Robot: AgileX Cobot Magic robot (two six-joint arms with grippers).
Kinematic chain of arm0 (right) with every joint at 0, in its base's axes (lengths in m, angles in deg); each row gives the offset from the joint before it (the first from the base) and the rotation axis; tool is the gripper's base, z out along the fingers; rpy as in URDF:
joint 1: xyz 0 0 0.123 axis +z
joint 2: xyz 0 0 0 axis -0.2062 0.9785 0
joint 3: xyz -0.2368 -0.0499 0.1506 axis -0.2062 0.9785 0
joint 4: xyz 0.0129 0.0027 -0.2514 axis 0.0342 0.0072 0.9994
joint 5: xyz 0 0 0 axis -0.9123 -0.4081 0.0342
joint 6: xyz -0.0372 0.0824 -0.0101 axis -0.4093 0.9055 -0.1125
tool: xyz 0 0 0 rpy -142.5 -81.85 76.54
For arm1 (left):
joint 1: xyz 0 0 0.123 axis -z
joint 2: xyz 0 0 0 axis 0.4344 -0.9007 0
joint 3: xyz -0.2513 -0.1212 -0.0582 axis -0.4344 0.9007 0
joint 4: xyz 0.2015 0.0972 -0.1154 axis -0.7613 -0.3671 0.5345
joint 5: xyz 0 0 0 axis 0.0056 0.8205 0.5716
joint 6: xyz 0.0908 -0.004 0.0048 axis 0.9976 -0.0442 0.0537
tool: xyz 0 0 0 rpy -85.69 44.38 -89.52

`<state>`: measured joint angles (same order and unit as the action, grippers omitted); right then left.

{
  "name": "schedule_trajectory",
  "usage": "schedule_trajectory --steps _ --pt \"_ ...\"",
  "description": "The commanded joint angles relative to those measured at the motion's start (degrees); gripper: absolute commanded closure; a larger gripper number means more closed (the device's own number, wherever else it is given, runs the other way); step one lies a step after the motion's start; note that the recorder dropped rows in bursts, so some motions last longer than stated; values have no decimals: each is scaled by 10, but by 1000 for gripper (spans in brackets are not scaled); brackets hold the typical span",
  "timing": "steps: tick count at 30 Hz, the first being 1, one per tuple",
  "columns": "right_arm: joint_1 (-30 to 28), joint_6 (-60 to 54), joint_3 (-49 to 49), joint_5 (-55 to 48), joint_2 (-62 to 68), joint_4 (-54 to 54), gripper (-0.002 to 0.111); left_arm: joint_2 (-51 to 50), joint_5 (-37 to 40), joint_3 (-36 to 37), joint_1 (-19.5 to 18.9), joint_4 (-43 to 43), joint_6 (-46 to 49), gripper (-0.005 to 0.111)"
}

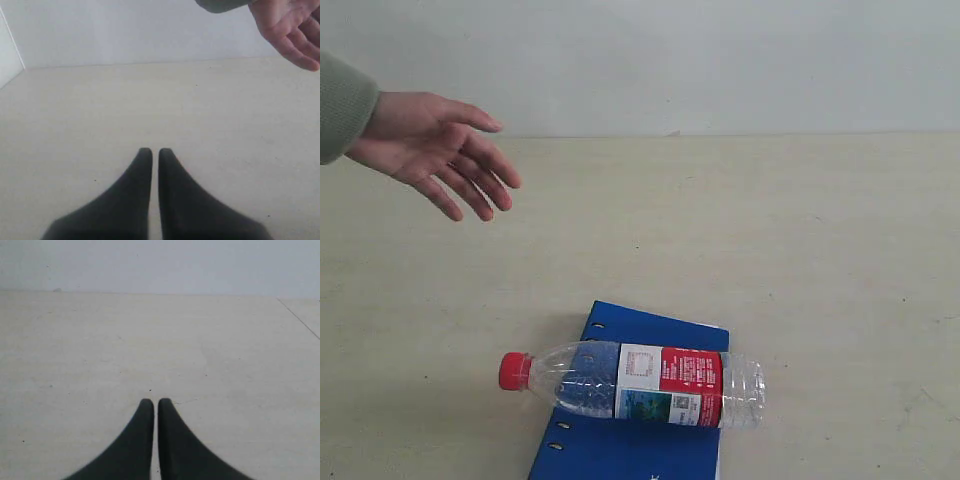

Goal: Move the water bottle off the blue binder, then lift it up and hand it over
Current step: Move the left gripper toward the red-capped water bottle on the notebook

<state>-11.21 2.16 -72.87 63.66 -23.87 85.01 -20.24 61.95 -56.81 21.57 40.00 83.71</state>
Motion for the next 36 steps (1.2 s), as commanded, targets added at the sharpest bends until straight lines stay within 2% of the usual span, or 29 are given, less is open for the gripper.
schedule_trajectory --steps 1,9,14,17,19,22,24,26,29,33,36 --pt "-2 -1 0 3 -2 0 108 3 -31 -1 -2 -5 17 102" --pt "-2 -1 0 3 -2 0 108 3 -143 -1 -2 8 12 102" --pt "-2 -1 0 3 -2 0 108 3 -276 -1 -2 77 -103 102" --pt "-2 -1 0 3 -2 0 108 3 -338 -1 -2 78 -177 102" --pt "-2 -1 0 3 -2 0 108 2 -362 -1 1 14 -257 102" --pt "-2 -1 0 3 -2 0 108 -13 -384 -26 17 -302 -505 102" --pt "-2 -1 0 3 -2 0 108 -46 -450 -66 21 -535 -692 102" --pt "-2 -1 0 3 -2 0 108 -94 -518 -114 18 -642 -797 102" --pt "-2 -1 0 3 -2 0 108 -174 -619 -170 19 -678 -797 102" --pt "-2 -1 0 3 -2 0 108 -296 -716 -235 19 -733 -795 102" --pt "-2 -1 0 3 -2 0 108 -382 -720 -258 22 -745 -761 102"
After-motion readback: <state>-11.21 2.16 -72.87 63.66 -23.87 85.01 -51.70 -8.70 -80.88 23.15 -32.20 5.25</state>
